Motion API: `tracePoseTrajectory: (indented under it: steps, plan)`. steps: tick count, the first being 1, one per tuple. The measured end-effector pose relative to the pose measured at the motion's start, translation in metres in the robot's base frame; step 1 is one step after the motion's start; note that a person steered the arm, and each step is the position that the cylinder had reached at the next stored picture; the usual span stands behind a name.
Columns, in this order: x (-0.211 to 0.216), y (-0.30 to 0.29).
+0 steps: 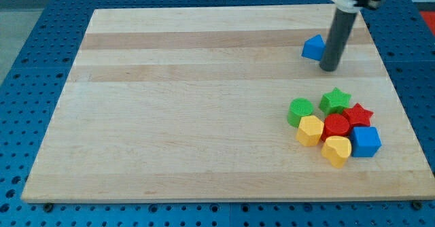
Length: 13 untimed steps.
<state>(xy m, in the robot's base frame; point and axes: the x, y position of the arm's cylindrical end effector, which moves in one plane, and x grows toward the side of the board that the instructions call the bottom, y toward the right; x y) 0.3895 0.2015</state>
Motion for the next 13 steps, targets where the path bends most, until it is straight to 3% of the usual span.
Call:
tracePoseTrajectory:
  steps: [2, 5, 6, 13]
  plan:
    - [0.065, 0.057]
    - [0.197, 0.049]
    - [0.218, 0.026]
    - [0.159, 0.016]
